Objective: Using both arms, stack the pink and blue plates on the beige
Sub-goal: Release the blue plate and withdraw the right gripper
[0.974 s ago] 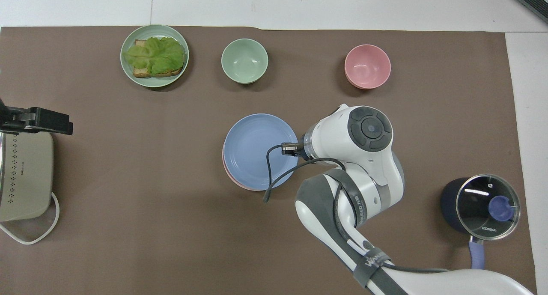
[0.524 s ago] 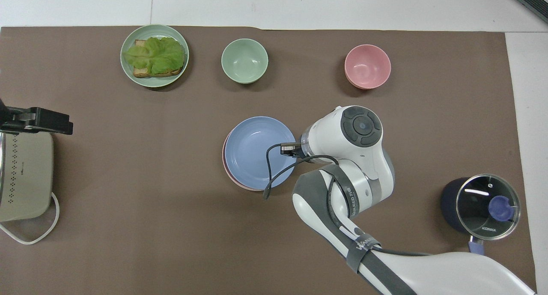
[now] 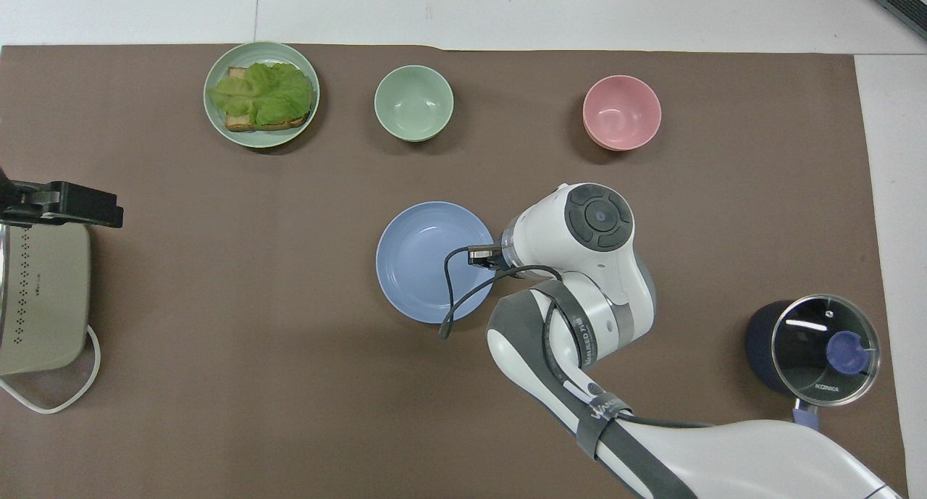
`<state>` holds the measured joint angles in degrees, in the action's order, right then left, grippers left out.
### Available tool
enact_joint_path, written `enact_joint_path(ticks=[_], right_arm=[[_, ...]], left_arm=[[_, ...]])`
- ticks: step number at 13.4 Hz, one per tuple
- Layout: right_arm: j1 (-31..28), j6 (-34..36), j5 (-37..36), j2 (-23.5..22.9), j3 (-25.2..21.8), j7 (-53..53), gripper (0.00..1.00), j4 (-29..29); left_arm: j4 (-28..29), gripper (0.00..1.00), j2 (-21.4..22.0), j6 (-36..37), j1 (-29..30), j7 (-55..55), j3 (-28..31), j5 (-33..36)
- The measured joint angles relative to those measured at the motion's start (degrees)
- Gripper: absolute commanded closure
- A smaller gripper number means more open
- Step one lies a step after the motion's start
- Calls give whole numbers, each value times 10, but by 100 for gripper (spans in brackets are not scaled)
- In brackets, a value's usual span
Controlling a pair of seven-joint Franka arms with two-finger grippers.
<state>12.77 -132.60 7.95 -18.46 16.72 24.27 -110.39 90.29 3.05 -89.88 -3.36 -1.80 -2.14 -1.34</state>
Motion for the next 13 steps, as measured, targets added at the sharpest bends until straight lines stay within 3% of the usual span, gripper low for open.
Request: enact_joint_path(ticks=[1, 3, 5, 7, 10, 13], right_arm=[[0, -1, 0, -2, 0, 0, 96, 0], [0, -1, 0, -2, 0, 0, 71, 0], [0, -2, 0, -2, -1, 0, 28, 2], [-3, -3, 0, -2, -2, 0, 0, 10], [-10, -3, -5, 5, -8, 0, 0, 26], [-53, 27, -35, 45, -10, 0, 0, 33]], left_arm=[[0, 0, 0, 0, 0, 0, 0, 0], [0, 0, 0, 0, 0, 0, 0, 0], [0, 0, 0, 0, 0, 0, 0, 0], [0, 0, 0, 0, 0, 0, 0, 0], [0, 0, 0, 0, 0, 0, 0, 0], [0, 0, 0, 0, 0, 0, 0, 0]])
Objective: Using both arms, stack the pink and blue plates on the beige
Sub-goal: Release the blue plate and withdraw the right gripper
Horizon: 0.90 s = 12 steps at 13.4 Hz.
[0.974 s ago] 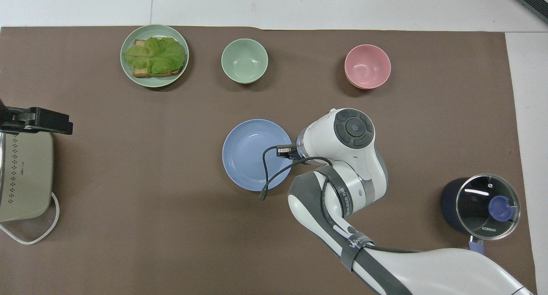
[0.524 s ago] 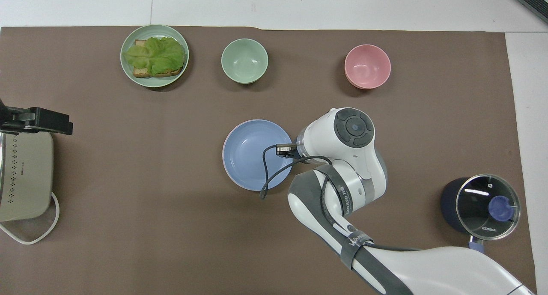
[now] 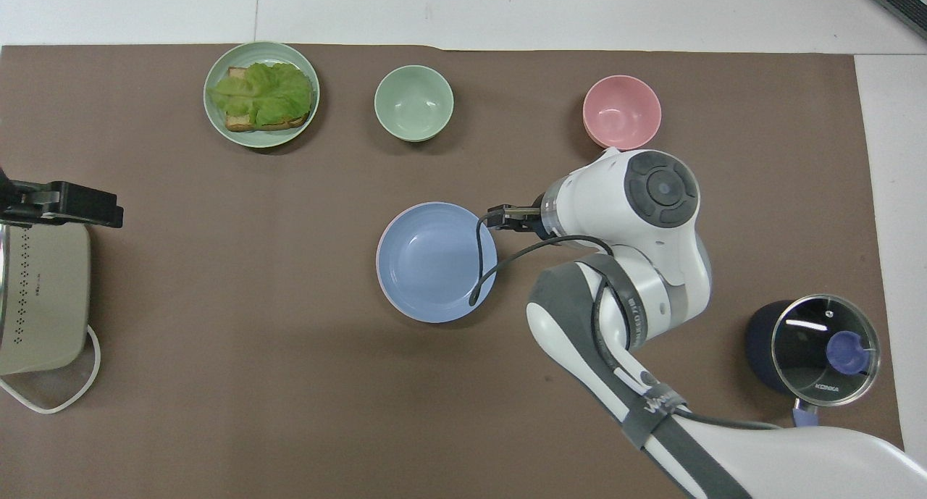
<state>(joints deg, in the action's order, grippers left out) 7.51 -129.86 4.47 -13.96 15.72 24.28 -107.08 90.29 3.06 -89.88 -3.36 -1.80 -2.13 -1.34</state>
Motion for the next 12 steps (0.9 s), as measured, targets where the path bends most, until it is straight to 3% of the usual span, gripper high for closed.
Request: enact_joint_path(ticks=[5, 9, 12], right_arm=[[-58, 89, -53, 78, -4, 0, 0, 10], [-63, 197, -64, 101, -5, 0, 0, 80], [-65, 238, -64, 124, -20, 0, 0, 115]], left_arm=[[0, 0, 0, 0, 0, 0, 0, 0], [0, 0, 0, 0, 0, 0, 0, 0], [0, 0, 0, 0, 0, 0, 0, 0]])
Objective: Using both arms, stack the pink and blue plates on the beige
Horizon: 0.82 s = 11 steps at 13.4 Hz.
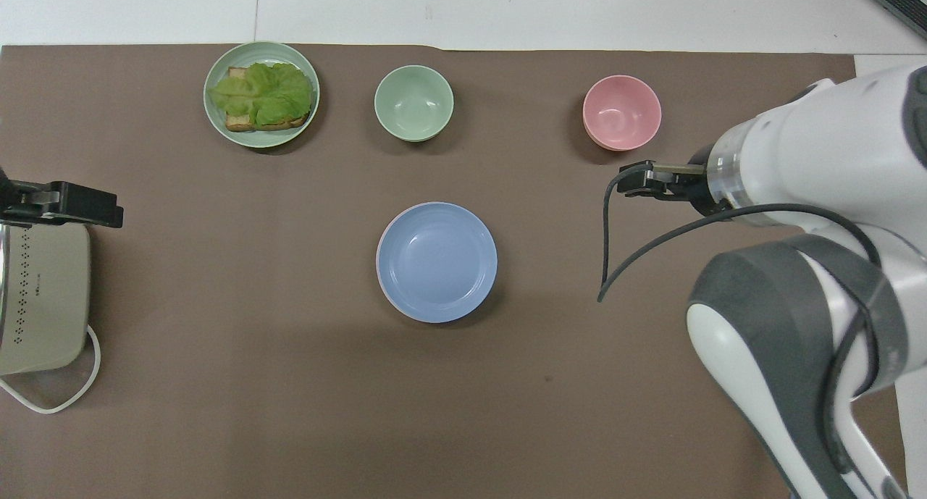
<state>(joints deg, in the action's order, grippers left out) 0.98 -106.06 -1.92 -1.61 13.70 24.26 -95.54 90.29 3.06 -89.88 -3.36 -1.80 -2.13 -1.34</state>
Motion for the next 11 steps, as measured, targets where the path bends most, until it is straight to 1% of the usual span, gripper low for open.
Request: enact_joint_path(ticks=[3, 5, 8, 11], right_arm=[[-1, 29, 0, 28, -23, 0, 0, 8], [-2, 58, 0, 36, -42, 0, 0, 23], [-4, 99, 1, 47, -93, 0, 0, 49], [-5, 138, 5, 66, -147, -20, 0, 54]], left_arm=[[0, 0, 0, 0, 0, 0, 0, 0], [0, 0, 0, 0, 0, 0, 0, 0], [0, 0, 0, 0, 0, 0, 0, 0], [0, 0, 0, 0, 0, 0, 0, 0]])
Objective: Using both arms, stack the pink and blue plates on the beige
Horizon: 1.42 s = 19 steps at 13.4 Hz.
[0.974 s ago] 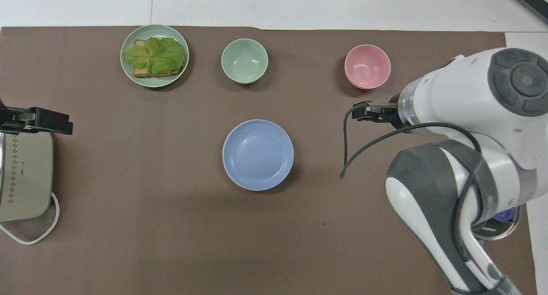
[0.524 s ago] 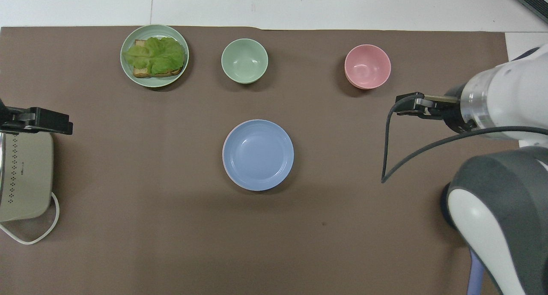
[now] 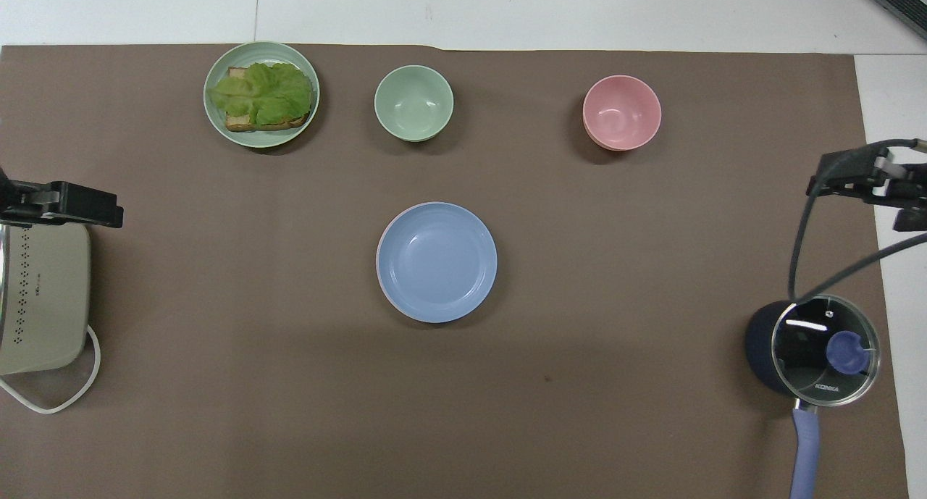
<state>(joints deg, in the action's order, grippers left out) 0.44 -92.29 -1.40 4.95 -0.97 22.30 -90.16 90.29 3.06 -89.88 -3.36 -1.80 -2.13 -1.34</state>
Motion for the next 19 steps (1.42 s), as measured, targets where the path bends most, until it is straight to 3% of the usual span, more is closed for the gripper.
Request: enact_joint_path(ticks=[4, 19], right_arm=[[-1, 26, 0, 11, -56, -136, 0, -3], [10, 70, 3, 12, -37, -174, 0, -29]], left_arm=[[0, 0, 0, 0, 0, 0, 0, 0], [0, 0, 0, 0, 0, 0, 0, 0]])
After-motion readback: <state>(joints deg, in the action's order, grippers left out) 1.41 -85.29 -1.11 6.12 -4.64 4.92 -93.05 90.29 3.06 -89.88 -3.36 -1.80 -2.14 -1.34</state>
